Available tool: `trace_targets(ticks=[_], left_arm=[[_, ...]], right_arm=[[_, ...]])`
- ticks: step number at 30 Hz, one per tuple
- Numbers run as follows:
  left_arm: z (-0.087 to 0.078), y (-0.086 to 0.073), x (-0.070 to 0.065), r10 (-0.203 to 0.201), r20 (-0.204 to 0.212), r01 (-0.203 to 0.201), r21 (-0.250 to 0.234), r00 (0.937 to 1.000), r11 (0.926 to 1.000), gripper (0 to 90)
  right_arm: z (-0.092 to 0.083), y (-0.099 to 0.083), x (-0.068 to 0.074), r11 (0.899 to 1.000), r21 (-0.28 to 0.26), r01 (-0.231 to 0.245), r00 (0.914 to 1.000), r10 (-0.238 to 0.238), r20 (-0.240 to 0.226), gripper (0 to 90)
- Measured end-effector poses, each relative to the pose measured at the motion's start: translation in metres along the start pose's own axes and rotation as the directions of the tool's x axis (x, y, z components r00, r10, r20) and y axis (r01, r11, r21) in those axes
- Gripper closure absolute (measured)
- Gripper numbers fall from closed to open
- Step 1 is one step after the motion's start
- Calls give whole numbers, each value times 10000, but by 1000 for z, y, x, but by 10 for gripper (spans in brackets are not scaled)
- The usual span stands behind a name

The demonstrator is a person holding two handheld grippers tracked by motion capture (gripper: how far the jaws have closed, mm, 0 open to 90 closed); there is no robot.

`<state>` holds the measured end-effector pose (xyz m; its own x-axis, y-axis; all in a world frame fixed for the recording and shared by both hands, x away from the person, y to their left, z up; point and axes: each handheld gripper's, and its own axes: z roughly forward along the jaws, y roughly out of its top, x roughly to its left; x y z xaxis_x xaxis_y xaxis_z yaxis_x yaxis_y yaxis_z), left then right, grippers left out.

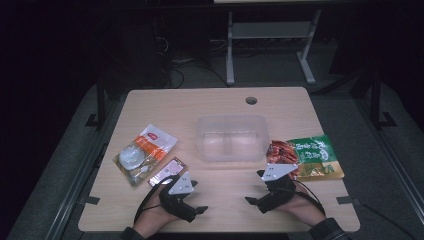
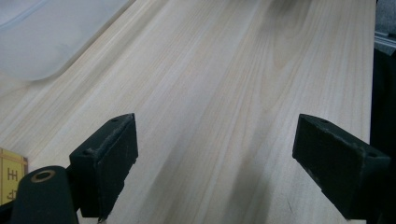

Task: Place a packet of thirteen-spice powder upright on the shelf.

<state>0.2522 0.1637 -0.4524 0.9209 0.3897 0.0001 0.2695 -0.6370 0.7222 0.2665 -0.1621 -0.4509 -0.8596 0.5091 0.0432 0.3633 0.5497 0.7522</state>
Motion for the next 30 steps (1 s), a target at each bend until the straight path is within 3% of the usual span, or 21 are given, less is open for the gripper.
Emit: trace_targets(ticks=[6,11,15,18,22,27,30], left_arm=[[-6,0,4,-349,-92,348,-68,9993,9994,167],[-20,1,8,-762,-219,757,-219,9969,9969,270],[-34,2,18,-1158,-437,1143,-369,9923,9928,414],[-39,1,24,-1420,-647,1403,-292,9878,9897,524],[-53,-5,38,-2047,-1136,1999,-528,9722,9784,664],[-64,-8,51,-2373,-1507,2310,-581,9597,9712,808],[-67,-10,57,-2413,-1693,2320,-732,9556,9700,849]], right_arm=[[-4,-3,-3,9993,138,-335,9994,336,-66,58],[-7,-5,-2,9986,118,-518,9987,518,7,58],[-7,-6,-2,9981,191,-581,9983,581,11,58],[-7,-6,-1,9972,236,-715,9974,714,41,58],[-9,-9,-1,9948,189,-1000,9950,999,88,64],[-12,-13,0,9953,181,-949,9952,945,239,69],[-13,-14,1,9930,270,-1153,9930,1146,270,69]])
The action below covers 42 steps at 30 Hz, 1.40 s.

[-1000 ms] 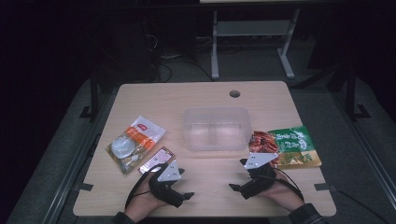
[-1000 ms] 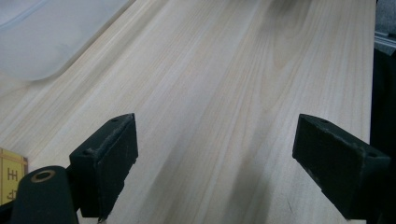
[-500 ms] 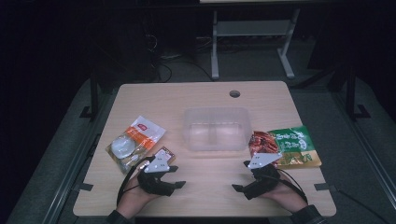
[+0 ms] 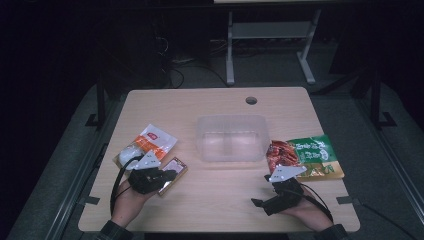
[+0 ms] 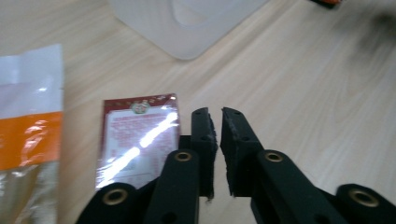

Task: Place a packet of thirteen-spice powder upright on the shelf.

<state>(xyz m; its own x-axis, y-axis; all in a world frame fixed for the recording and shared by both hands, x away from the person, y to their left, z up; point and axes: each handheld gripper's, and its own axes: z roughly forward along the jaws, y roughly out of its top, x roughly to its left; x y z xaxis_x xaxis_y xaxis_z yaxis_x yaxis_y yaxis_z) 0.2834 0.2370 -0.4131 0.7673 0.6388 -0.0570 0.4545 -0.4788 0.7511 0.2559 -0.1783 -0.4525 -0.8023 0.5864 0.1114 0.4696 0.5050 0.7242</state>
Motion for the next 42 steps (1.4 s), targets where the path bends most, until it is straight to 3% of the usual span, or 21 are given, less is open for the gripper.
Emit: trace_targets(ticks=[2,10,18,25,28,33,42], left_arm=[[1,0,9,-117,-186,117,-22,9998,9999,888],[8,4,35,-421,-1010,424,9,9940,9991,895],[30,4,54,-779,-1292,810,191,9886,9965,895],[43,7,59,-495,-1577,610,686,9862,9958,895],[51,6,59,-288,-1664,479,1120,9856,9925,895],[55,5,56,-302,-1402,462,1123,9897,9926,896],[63,10,38,-294,-318,332,1262,9991,9914,896]], right_arm=[[-1,-3,-1,9997,82,-248,9997,248,-44,70],[-3,-5,-1,9999,97,-49,10000,48,77,70],[3,-3,3,9986,402,336,9994,-335,-18,72],[4,-3,1,9985,391,388,9992,-391,77,72],[3,-3,1,9988,398,297,9994,-303,147,72],[3,-3,0,9984,441,344,9992,-353,189,73],[2,-3,-1,9983,431,381,9990,-391,236,73]])
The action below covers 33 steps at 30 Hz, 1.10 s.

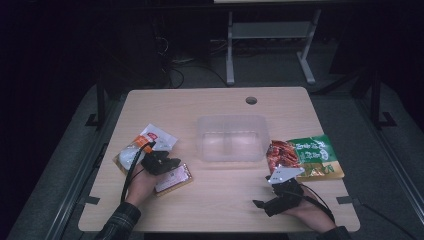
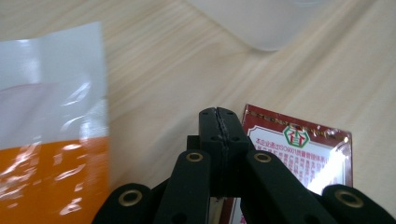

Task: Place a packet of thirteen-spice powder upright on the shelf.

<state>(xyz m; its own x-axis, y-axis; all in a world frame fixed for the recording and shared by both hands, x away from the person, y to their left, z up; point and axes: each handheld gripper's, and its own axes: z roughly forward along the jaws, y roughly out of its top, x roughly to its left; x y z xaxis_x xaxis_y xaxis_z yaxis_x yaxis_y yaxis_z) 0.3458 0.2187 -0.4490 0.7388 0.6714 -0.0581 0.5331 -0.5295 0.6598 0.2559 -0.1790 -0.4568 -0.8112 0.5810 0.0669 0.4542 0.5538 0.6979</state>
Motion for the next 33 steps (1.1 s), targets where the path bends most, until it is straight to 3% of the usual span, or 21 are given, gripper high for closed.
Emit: trace_targets(ticks=[8,12,17,20,25,28,33], left_arm=[[6,4,-17,555,842,-570,151,9949,9983,896],[3,5,-20,624,863,-633,70,9943,9980,896],[-16,1,-16,399,743,-377,-296,9964,9988,896],[-33,-10,-13,351,548,-327,-429,9979,9985,896],[-55,-25,-8,-100,326,125,-751,9994,9971,896],[-64,-35,-9,-37,113,44,-574,9999,9983,896],[-77,-54,-7,-319,-201,310,-468,9993,9984,896]], right_arm=[[0,0,0,10000,23,57,10000,-57,23,73],[-1,0,0,10000,58,45,10000,-45,44,72],[-1,-1,0,10000,55,24,10000,-24,44,73],[-1,-1,-1,10000,60,43,10000,-44,52,73],[0,0,-1,10000,28,44,10000,-44,66,72],[0,0,-1,10000,41,82,10000,-83,54,73],[1,1,0,10000,75,48,10000,-48,20,73]])
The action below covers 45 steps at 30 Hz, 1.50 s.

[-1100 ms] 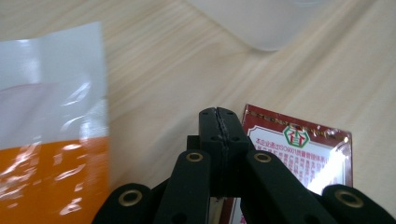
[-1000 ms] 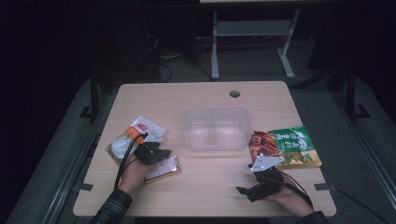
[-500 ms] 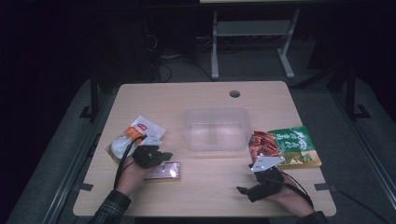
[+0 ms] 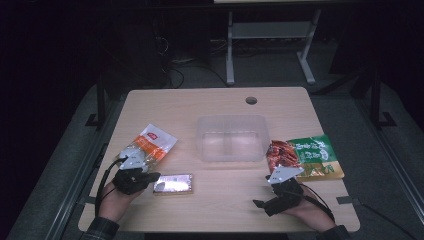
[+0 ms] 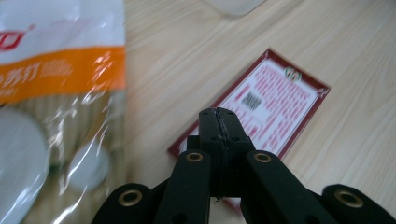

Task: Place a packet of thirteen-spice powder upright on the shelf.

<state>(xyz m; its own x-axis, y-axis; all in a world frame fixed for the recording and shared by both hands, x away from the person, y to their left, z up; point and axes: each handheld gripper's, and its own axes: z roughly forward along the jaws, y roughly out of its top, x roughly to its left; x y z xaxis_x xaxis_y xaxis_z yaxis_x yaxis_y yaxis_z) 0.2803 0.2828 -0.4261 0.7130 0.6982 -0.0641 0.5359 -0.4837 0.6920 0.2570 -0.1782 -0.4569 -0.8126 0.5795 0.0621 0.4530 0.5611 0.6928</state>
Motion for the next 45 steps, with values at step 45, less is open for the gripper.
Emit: trace_targets(ticks=[45], left_arm=[[73,36,-53,716,2119,-829,448,9747,9956,896]], right_arm=[[3,1,1,9999,111,117,9999,-116,-29,73]])
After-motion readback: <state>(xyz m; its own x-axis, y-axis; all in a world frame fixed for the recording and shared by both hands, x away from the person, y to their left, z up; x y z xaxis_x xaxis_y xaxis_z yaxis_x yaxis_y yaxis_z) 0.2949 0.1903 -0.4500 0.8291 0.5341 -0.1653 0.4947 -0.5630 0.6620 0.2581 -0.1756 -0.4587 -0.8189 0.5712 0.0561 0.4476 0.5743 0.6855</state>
